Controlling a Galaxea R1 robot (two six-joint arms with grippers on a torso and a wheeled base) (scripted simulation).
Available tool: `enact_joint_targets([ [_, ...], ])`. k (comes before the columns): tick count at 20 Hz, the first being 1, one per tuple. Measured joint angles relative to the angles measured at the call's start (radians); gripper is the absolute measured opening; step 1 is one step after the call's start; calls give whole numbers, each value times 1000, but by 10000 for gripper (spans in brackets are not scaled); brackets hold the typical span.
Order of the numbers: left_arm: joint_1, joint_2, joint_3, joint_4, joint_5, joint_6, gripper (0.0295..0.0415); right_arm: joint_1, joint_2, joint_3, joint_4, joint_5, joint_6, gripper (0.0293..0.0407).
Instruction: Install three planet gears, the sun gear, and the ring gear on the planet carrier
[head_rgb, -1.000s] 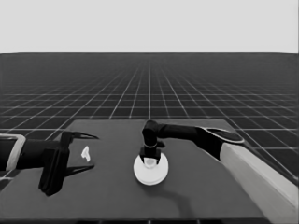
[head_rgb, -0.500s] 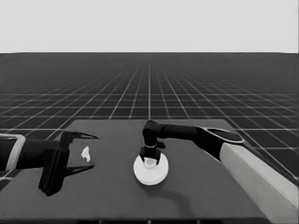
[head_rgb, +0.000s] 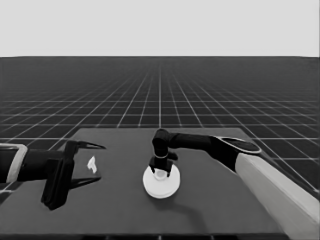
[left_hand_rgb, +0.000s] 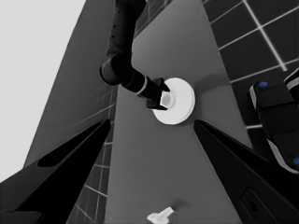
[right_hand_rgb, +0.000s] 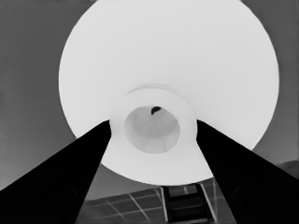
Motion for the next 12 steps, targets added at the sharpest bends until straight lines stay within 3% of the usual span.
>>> enact_joint_targets([
  [12, 0, 0, 0, 0, 0, 0, 385, 0, 0, 0, 0, 0, 105, 353],
])
